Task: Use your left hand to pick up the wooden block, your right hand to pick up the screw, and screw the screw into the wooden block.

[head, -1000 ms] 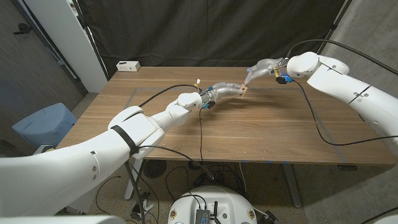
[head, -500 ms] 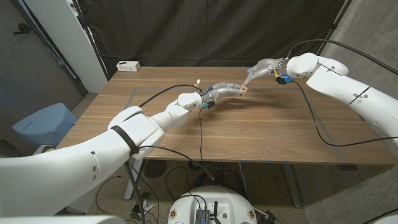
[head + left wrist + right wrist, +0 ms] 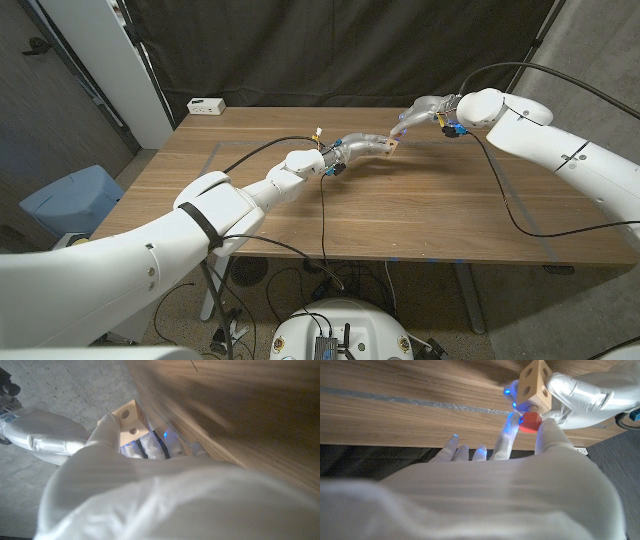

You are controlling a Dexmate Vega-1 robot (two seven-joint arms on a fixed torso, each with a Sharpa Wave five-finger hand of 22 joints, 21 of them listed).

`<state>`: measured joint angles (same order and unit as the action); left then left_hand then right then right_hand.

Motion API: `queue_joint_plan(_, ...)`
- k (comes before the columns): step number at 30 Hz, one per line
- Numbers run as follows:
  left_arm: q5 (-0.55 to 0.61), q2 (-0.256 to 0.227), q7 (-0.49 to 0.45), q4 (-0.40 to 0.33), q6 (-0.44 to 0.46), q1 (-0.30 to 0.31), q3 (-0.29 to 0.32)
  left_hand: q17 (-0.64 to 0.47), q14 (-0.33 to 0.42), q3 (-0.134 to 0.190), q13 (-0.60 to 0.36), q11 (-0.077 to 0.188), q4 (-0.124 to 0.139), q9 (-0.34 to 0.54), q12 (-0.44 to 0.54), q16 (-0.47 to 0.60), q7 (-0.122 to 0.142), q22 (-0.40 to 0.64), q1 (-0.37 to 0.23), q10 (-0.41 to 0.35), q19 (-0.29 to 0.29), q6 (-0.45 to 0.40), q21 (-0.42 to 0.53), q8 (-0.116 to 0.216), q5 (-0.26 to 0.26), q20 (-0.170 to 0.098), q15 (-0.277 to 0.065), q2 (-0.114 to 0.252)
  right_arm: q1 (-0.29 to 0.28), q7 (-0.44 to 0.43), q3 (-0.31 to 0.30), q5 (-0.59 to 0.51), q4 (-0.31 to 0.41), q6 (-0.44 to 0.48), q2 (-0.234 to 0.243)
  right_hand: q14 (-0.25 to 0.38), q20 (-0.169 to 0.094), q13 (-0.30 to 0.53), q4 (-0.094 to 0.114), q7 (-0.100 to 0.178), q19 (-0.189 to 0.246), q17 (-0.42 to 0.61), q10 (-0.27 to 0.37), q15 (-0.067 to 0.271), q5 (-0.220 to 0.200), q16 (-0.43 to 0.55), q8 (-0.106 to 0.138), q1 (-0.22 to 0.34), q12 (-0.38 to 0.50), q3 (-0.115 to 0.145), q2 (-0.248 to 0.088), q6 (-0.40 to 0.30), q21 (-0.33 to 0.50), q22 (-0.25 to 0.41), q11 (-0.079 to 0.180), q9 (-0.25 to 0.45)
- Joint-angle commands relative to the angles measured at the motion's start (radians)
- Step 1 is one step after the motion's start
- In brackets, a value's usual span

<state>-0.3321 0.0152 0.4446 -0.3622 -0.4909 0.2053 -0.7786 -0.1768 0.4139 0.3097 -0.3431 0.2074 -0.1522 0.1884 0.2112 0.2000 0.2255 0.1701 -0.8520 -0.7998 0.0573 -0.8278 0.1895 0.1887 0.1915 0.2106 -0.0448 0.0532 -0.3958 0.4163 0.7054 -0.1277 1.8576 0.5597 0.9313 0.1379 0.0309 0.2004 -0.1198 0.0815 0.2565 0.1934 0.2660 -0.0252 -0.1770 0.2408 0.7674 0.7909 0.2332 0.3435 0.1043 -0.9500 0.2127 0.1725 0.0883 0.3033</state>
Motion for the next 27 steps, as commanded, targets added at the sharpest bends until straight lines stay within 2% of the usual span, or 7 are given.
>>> queue_joint_plan(1, -0.002, -0.002, 0.005, -0.001, -0.009, 0.004, 0.004, -0.003, 0.000, 0.011, 0.002, -0.001, 0.000, 0.004, -0.001, 0.003, -0.001, 0.005, -0.007, 0.006, 0.008, -0.007, 0.004, 0.007, 0.003, -0.001, -0.035, 0.009, 0.011, -0.007, 0.034, -0.072, 0.021, 0.051, -0.016, 0.022, -0.003, -0.001, 0.005, -0.005, 0.023, 0.005, 0.036, 0.003, 0.001, 0.005, 0.032, -0.027, 0.008, -0.014, 0.002, -0.059, 0.007, 0.002, 0.007, 0.007)
queue_joint_plan(5, -0.001, -0.003, 0.006, -0.001, -0.013, 0.005, 0.004, -0.003, 0.000, 0.012, 0.004, -0.002, 0.000, 0.004, 0.000, 0.003, -0.001, 0.006, -0.008, 0.003, 0.009, -0.008, 0.004, 0.007, 0.004, 0.000, -0.034, 0.010, 0.015, -0.002, 0.040, -0.086, 0.024, 0.059, -0.017, 0.037, -0.003, -0.001, 0.009, -0.014, 0.032, 0.005, 0.061, 0.007, 0.000, 0.007, 0.062, -0.046, 0.010, -0.023, 0.004, -0.106, 0.005, 0.002, 0.007, 0.019)
queue_joint_plan(10, 0.000, -0.003, 0.009, -0.002, -0.020, 0.005, 0.005, -0.003, -0.001, 0.015, 0.004, -0.006, -0.001, 0.004, 0.000, 0.003, -0.001, 0.006, -0.011, 0.006, 0.011, -0.005, 0.005, 0.006, 0.005, -0.001, -0.035, 0.012, 0.010, -0.013, 0.039, -0.099, 0.032, 0.073, -0.022, 0.050, -0.005, -0.002, 0.025, -0.032, 0.043, 0.006, 0.089, 0.006, 0.001, 0.007, 0.101, -0.107, 0.007, -0.051, 0.021, -0.168, 0.002, 0.002, -0.003, 0.038)
queue_joint_plan(12, 0.000, -0.003, 0.009, -0.002, -0.022, 0.006, 0.005, -0.003, -0.001, 0.015, 0.005, -0.004, -0.001, 0.004, 0.001, 0.003, -0.001, 0.006, -0.012, 0.005, 0.012, -0.005, 0.005, 0.006, 0.005, -0.003, -0.035, 0.012, 0.005, -0.022, 0.035, -0.101, 0.036, 0.075, -0.023, 0.064, -0.004, -0.002, 0.031, -0.038, 0.046, 0.006, 0.103, 0.007, 0.000, 0.011, 0.112, -0.128, 0.008, -0.059, 0.025, -0.185, 0.001, 0.002, 0.003, 0.044)
queue_joint_plan(19, 0.000, -0.003, 0.015, -0.003, -0.031, 0.008, 0.007, -0.003, -0.001, 0.015, 0.005, -0.003, 0.000, 0.004, 0.001, 0.003, -0.001, 0.006, -0.013, 0.008, 0.012, -0.005, 0.005, 0.006, 0.006, -0.001, -0.033, 0.014, -0.003, -0.036, 0.032, -0.111, 0.048, 0.092, -0.025, 0.089, -0.006, -0.003, 0.037, -0.048, 0.058, 0.006, 0.149, 0.015, -0.004, 0.015, 0.148, -0.162, 0.012, -0.073, 0.027, -0.240, -0.001, 0.003, -0.001, 0.064)
queue_joint_plan(24, 0.000, -0.003, 0.020, -0.004, -0.040, 0.012, 0.009, -0.003, 0.000, 0.016, 0.005, -0.001, -0.001, 0.005, 0.002, 0.003, -0.001, 0.006, -0.014, 0.008, 0.012, -0.004, 0.004, 0.006, 0.007, -0.001, -0.033, 0.015, 0.000, -0.029, 0.038, -0.119, 0.053, 0.104, -0.025, 0.099, -0.007, -0.003, 0.040, -0.051, 0.061, 0.006, 0.158, 0.019, -0.005, 0.016, 0.155, -0.177, 0.009, -0.078, 0.027, -0.240, -0.002, 0.003, -0.003, 0.074)
queue_joint_plan(27, -0.001, -0.004, 0.023, -0.004, -0.045, 0.014, 0.011, -0.003, 0.000, 0.017, 0.005, -0.001, -0.001, 0.005, 0.002, 0.003, -0.001, 0.006, -0.014, 0.008, 0.012, -0.004, 0.004, 0.006, 0.007, -0.001, -0.034, 0.014, 0.002, -0.018, 0.037, -0.115, 0.058, 0.104, -0.020, 0.095, -0.003, -0.003, 0.045, -0.043, 0.058, 0.007, 0.151, 0.017, -0.006, 0.011, 0.142, -0.204, -0.002, -0.089, 0.029, -0.187, -0.007, 0.003, -0.027, 0.083)
